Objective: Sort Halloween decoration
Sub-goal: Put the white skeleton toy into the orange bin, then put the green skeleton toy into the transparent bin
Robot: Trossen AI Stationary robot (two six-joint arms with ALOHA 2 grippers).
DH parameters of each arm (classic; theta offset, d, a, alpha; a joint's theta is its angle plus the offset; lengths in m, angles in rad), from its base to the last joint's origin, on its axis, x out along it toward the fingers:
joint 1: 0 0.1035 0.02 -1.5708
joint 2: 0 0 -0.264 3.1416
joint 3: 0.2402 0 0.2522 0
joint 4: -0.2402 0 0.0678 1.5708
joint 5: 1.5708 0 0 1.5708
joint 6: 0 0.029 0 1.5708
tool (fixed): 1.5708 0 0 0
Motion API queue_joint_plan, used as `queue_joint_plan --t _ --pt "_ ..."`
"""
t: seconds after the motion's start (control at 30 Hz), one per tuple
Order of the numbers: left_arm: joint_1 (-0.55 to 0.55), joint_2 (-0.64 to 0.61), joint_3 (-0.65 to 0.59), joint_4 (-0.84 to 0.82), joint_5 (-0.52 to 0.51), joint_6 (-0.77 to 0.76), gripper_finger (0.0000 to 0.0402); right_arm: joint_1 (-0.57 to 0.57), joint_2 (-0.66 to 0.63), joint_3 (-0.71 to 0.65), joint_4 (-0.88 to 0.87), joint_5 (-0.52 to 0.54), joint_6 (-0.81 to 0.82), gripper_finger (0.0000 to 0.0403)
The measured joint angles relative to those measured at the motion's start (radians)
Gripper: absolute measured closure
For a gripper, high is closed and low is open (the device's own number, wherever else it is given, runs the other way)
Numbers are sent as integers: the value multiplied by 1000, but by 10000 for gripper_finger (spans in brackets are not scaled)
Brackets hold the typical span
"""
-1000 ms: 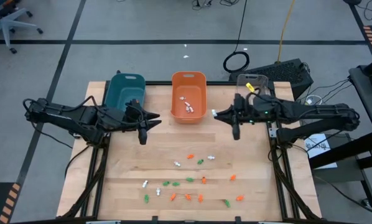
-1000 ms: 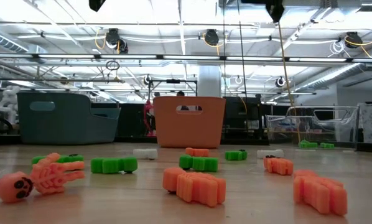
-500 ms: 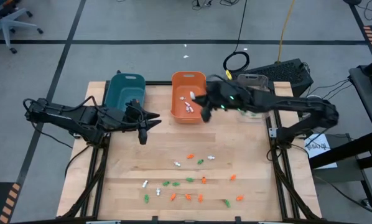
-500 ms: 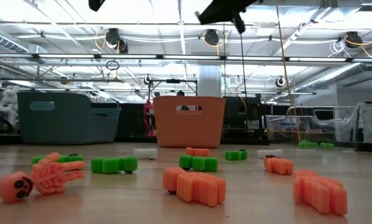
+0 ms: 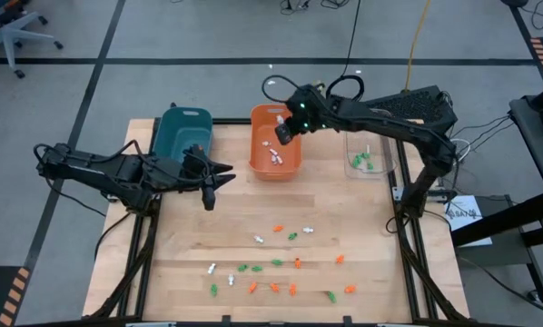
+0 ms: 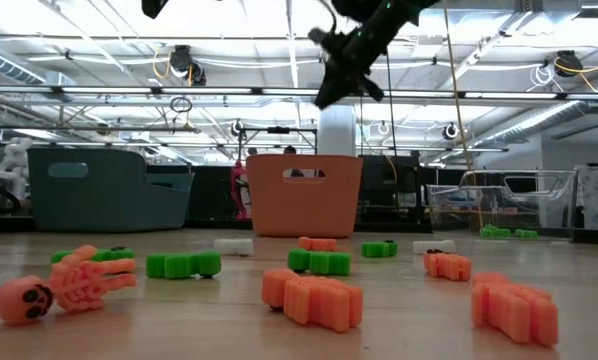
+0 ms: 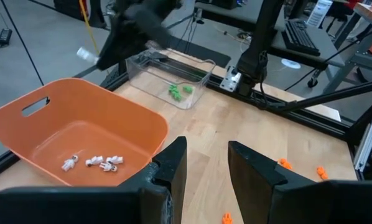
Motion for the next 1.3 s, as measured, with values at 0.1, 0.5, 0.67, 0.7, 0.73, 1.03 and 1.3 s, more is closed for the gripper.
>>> queue_joint_plan --t 0.1,0.5,0.67,0.7,0.73,1.03,1.3 --pt "0 0 0 0 -10 0 285 -32 45 6 1 -15 1 392" --pt "1 0 0 -4 -12 0 285 -61 193 6 -57 -80 31 390" --pt "1 0 0 -20 -12 -1 285 -58 244 6 -53 -78 78 390" --pt "1 0 0 -20 -12 -1 285 -58 251 6 -53 -79 85 390" --pt "1 0 0 -20 -12 -1 285 -58 255 6 -53 -78 89 389" --pt "1 0 0 -27 -24 -1 285 -59 255 5 -53 -46 104 353" --pt "1 0 0 -32 -69 29 285 -59 261 5 -45 -46 97 312"
